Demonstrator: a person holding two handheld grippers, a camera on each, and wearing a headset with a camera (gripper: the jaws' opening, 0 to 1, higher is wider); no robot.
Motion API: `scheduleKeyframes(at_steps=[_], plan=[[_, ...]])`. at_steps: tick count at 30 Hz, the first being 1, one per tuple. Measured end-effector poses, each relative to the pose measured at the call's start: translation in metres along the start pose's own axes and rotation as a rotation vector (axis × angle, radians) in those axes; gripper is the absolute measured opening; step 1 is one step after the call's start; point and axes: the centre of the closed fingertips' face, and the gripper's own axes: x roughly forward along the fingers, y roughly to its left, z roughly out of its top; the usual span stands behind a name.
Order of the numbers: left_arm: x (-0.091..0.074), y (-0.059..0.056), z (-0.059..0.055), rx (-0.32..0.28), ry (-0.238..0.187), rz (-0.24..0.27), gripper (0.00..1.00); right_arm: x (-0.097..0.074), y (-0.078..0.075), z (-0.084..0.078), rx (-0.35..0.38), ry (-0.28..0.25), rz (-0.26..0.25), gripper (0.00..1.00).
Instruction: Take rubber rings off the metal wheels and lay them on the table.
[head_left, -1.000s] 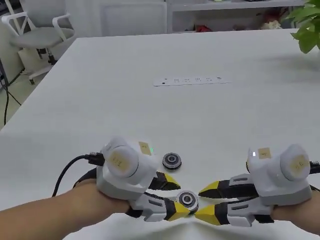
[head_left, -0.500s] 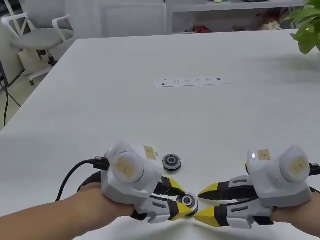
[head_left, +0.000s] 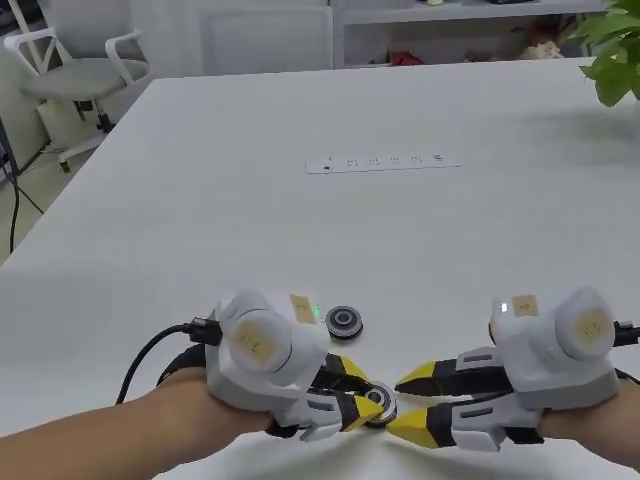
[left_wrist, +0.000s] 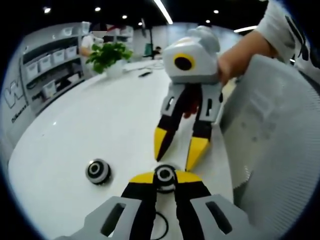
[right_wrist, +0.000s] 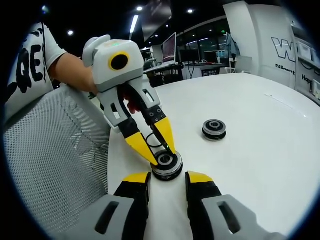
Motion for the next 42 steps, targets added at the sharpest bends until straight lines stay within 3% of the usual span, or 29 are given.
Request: scheduleKeyframes(at_steps=[16,42], plan=[[0.0029,-0.0003,0.0006,-0.004,-0.011,0.008,0.14,0.0095,0.0003,-0.0019,-0.044,0.026,0.013,0.22],[0.0034,-0.0001,0.0003,-0.008,-0.026,0.020,0.13,0.0038,-0.0001,-0.0066,-0.031,0.048,0.000,0.14]])
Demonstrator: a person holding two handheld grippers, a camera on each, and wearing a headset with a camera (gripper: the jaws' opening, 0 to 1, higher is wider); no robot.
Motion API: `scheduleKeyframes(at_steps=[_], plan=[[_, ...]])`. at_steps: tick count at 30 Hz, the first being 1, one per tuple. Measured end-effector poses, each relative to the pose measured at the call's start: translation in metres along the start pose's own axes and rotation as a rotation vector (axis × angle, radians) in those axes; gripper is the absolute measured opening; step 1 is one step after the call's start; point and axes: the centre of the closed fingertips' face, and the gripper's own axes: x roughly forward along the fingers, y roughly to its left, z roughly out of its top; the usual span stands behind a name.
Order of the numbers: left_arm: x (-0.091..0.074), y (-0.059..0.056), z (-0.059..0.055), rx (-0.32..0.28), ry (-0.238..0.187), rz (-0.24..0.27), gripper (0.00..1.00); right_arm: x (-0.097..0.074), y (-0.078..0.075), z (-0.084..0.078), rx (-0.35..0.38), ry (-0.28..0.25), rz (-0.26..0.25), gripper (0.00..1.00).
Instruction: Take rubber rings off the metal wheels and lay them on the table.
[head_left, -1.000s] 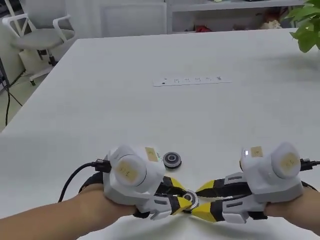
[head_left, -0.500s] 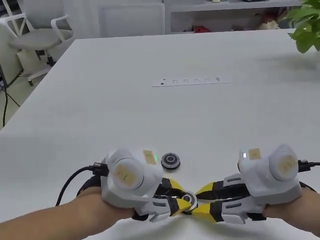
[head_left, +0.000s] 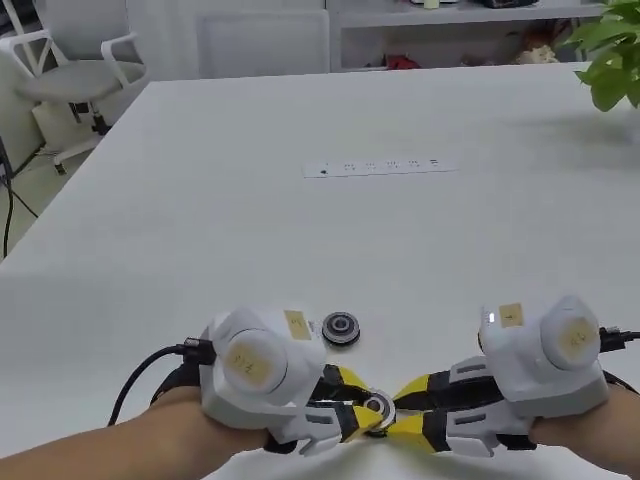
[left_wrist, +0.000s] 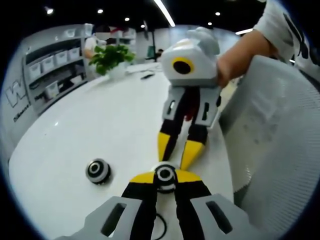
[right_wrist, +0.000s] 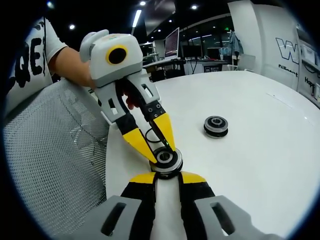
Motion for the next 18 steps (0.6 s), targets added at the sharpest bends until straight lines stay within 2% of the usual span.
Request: scheduleKeyframes(at_steps=[7,12,18], plan=[[-0.0003,0.0004,-0.0004,-0.008,-0.001,0.006,0.13,-0.0025,-0.0013,-0.0024,0.037,0.002,-0.006,0.09],[-0.0006,0.0006,-0.0008,-0.008,0.001,0.011,0.13,-0.0032,-0.0021,-0.0038,0.066,0.001,-0.008,0.02],[-0.0008,0.0001,-0.0010,0.004,0.003,0.016,0.13,-0.0037,-0.0044,-0.0040,0.140,-0.012,-0.013,0.00]])
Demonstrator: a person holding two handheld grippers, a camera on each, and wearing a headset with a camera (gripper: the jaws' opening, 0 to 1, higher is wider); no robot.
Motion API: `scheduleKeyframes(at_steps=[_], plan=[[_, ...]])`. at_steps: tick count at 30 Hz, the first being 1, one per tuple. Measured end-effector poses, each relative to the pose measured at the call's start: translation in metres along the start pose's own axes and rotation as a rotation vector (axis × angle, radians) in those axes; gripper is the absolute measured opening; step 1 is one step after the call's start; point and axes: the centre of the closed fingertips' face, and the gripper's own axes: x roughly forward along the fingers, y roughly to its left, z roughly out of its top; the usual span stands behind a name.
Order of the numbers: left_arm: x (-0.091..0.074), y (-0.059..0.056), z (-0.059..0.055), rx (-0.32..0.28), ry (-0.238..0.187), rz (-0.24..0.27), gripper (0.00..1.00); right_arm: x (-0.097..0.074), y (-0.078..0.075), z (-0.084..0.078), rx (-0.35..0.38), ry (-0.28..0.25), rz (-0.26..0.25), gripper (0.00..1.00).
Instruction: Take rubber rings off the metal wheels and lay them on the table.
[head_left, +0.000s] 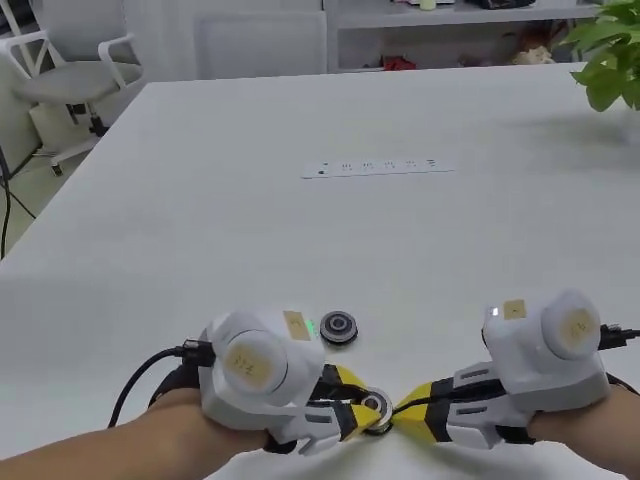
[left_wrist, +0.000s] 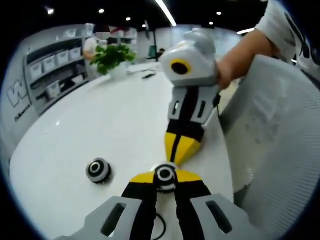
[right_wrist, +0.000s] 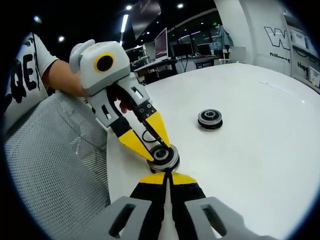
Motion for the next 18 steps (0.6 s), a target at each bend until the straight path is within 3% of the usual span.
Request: scheduleKeyframes(at_steps=[4,18], plan=[[0.0002,0.0001,-0.0001,-0.001,0.005,0.004,0.13,-0.0006,-0.0012,0.0001,0.111,-0.026,0.003,0.00],[0.0005,0.0001,0.0004,0.004,0.006,0.005,0.13,-0.0065,-0.0072,0.0060,0.225,-0.094,0.002,0.00]])
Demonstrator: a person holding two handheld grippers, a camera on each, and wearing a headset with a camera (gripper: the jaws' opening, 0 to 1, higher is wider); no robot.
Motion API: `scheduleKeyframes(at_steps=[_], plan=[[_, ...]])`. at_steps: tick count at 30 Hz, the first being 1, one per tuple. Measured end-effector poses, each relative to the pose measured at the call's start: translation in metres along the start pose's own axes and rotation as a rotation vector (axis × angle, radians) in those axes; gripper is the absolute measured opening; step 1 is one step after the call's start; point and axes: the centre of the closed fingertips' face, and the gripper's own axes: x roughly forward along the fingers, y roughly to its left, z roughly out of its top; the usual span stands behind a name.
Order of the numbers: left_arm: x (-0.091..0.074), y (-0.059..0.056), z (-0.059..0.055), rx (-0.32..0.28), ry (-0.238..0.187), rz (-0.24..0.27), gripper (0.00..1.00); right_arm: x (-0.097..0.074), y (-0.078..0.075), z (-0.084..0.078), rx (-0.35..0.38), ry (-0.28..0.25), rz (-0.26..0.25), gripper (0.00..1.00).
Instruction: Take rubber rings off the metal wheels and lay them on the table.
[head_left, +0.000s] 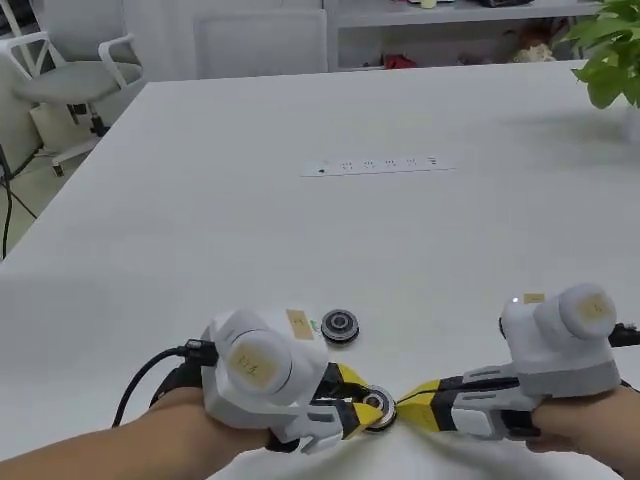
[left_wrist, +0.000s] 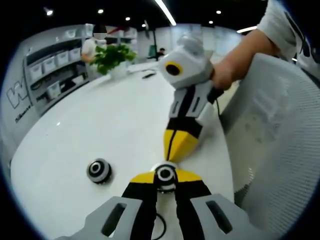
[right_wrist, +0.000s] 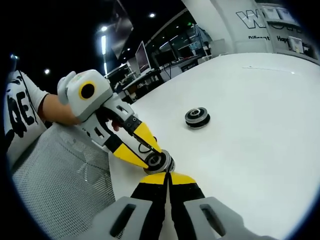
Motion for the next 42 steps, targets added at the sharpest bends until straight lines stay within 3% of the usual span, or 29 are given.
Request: scheduleKeyframes(at_steps=[4,17,42], plan=[[0.000,0.000,0.000,-0.001,0.004,0.001,0.13,-0.001,0.000,0.004,0.041,-0.028,0.006,0.00],[0.000,0.000,0.000,0.000,0.011,0.006,0.13,-0.003,0.005,0.010,0.047,-0.055,0.025,0.00],[0.001,0.000,0.000,-0.004,0.012,0.007,0.13,0.000,0.013,0.012,0.023,-0.051,0.054,0.00]])
